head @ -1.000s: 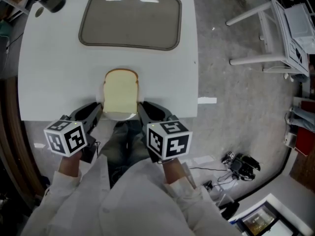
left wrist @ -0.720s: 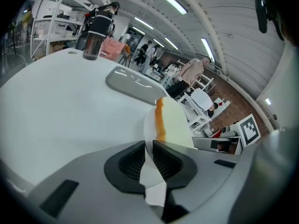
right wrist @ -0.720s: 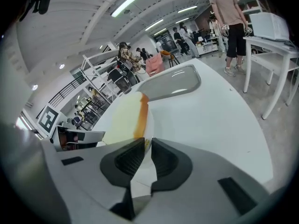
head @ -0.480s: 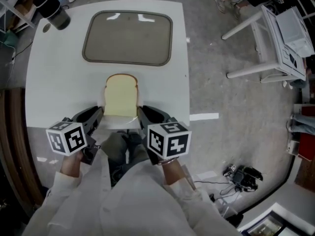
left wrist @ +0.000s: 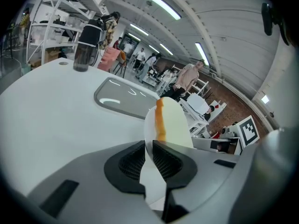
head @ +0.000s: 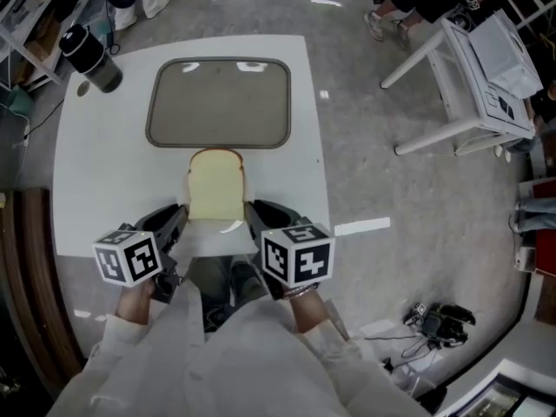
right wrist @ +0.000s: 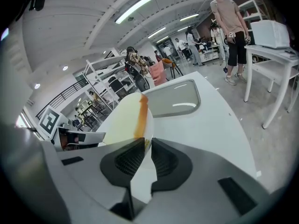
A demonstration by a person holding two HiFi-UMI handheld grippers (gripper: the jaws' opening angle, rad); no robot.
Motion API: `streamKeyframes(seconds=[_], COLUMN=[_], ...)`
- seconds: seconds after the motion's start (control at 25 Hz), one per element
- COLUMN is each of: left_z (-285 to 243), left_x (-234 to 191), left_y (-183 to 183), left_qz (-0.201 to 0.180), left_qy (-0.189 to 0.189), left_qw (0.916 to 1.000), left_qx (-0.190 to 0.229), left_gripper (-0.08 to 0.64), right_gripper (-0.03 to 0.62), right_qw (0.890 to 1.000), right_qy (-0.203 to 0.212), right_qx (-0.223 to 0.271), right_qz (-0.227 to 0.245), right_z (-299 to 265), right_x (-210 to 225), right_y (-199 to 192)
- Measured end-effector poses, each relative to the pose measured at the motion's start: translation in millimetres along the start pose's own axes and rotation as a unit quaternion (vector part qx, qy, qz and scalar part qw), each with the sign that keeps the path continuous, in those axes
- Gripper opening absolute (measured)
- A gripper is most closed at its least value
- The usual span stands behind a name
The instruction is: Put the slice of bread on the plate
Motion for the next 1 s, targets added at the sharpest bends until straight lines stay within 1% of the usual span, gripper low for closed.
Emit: streamKeyframes(seconds=[0.2,0.56,0.8,1.0], left_z=[-16,-52,-75,-94], left_x=[-6,-21,-31,-42], left_y=[25,89,129,164], left_qz=[0.0,-0.014,-0.023,-0.023], left_qy=[-0.013,-0.03,-0.038,-0.043], left_qw=[0.9999,0.9994,0.999,0.9988], left_qx=[-0.003,-0.013,-0.009,0.0], left_gripper=[0.057,0.057,0.055,0.054], right_gripper=[0.055,0.055,0.055,0.055], right_qw=[1.0,1.0,0.999,0.999], right_qy=[-0.003,-0.023,-0.033,-0.032], right_qx=[0.006,0.014,0.019,0.013], right_qz=[-0.003,-0.011,-0.02,-0.024], right_z=[-14,-50,-74,-99], right_x=[5,11,16,19], right_y=[23,78,108,126])
Point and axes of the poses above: the fingertips, and each gripper's own axes: z backward along the fingers, x to its right, y out of its top, the point moved 8 cm from there along z, backward along the fingers, and after that the axes turned 8 degrees about x, right-handed, at the moved point
